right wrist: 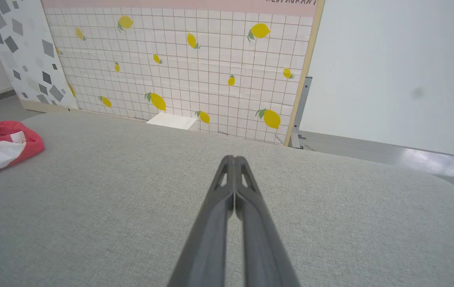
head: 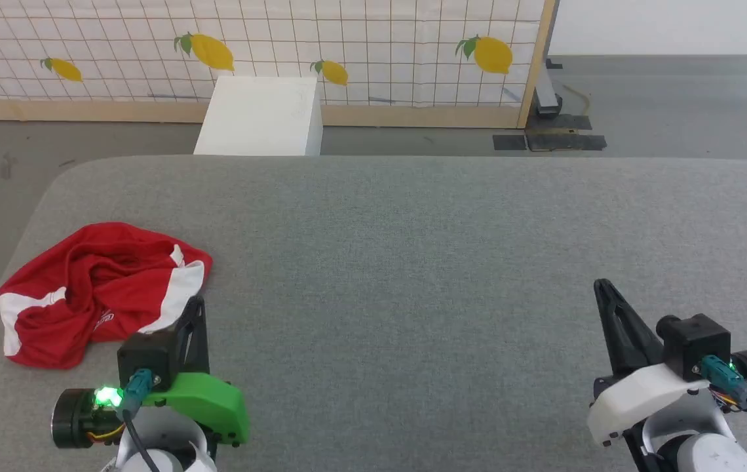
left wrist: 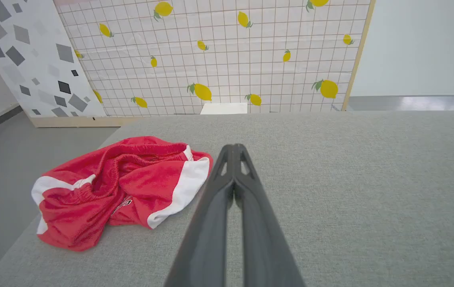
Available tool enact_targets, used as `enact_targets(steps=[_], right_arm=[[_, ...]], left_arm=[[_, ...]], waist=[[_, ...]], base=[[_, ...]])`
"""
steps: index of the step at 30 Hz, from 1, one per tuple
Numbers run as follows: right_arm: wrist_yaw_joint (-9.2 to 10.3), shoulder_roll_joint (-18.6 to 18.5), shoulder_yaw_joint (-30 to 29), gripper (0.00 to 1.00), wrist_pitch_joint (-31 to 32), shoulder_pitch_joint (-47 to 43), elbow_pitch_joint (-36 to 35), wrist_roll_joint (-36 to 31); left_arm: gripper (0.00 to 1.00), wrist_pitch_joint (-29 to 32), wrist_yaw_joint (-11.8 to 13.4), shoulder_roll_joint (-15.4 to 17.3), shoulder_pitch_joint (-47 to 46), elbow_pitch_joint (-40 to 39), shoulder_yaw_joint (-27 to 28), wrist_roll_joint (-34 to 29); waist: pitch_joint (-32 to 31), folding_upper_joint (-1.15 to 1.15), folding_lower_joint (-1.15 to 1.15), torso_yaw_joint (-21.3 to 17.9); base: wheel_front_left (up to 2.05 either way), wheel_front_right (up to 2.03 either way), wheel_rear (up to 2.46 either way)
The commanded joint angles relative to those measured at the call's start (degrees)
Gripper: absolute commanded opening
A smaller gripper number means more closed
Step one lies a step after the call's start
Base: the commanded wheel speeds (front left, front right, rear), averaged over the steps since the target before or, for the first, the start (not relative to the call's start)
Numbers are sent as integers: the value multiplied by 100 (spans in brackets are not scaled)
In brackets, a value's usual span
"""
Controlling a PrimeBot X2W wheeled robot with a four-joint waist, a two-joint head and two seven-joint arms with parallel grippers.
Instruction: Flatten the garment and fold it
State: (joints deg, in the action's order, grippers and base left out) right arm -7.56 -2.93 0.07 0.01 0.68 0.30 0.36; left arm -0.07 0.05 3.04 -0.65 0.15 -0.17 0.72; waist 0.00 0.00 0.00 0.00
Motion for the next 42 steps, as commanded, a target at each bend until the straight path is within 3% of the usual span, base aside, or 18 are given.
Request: enact_targets(steps=[1, 21, 22, 42], right_arm=[[8, 5, -7, 0, -1, -68, -30, -36], [8, 5, -7, 0, -1, -68, -30, -36], [0, 0, 0, 100, 0, -1, 0, 0], [1, 0, -61, 100, -205, -44, 134, 214]], left_arm=[[0, 7, -5, -16, 65, -15, 17, -72], [0, 7, -5, -16, 65, -15, 17, -72], [100, 0, 0, 0, 0, 0, 0, 0], [100, -204, 60, -2, -25, 144, -102, 181]], waist=[[0, 0, 0, 0], [0, 0, 0, 0], [0, 0, 0, 0], [-11, 0, 0, 55]], base=[[0, 0, 0], [0, 0, 0], [0, 0, 0], [0, 0, 0]])
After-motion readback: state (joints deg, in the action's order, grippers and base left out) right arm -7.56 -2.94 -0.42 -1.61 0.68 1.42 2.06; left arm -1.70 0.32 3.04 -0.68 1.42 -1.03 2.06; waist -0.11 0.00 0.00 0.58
